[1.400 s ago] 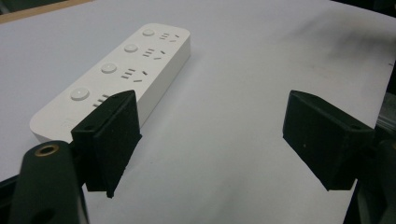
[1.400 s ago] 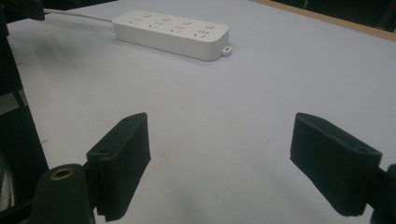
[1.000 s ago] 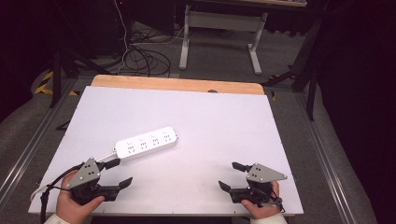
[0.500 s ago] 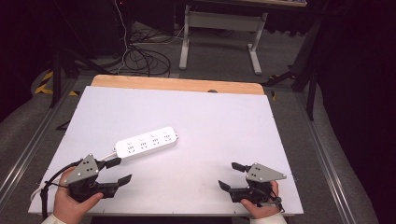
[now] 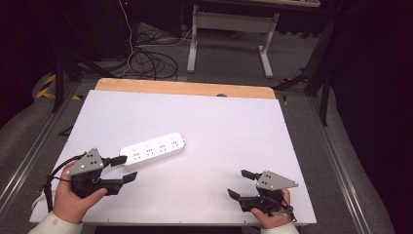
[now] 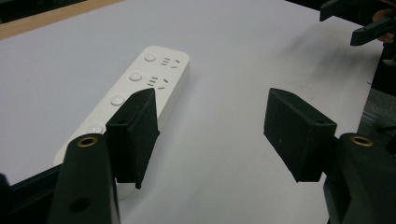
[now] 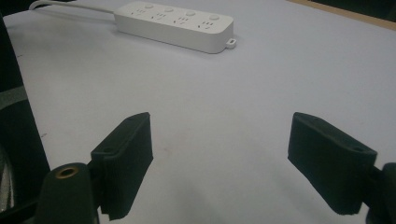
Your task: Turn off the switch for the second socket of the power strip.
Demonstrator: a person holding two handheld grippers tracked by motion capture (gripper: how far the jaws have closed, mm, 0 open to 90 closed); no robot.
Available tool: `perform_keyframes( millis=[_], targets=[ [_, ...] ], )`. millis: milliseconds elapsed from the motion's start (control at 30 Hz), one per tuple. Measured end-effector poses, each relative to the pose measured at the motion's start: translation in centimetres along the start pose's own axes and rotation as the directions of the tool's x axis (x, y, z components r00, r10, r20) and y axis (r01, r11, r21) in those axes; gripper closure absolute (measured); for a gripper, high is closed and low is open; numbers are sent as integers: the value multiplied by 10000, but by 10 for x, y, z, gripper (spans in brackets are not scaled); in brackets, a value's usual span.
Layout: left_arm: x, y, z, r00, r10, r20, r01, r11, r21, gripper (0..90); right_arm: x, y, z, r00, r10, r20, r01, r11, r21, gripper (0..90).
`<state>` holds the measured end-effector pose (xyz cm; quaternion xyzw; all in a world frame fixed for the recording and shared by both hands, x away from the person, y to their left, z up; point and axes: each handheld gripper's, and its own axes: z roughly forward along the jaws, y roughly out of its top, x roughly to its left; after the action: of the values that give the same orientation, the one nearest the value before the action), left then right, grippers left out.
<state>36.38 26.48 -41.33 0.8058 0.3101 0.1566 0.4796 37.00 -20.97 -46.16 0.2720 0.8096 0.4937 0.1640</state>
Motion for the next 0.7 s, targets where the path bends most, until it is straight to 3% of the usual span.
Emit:
perform_keyframes(
  millis=[700],
  targets=[
    [22,26,13,10000,-35,-25,36,9994,358,384,0,0,1,10000,-33,-66,34,10000,53,224]
  ],
)
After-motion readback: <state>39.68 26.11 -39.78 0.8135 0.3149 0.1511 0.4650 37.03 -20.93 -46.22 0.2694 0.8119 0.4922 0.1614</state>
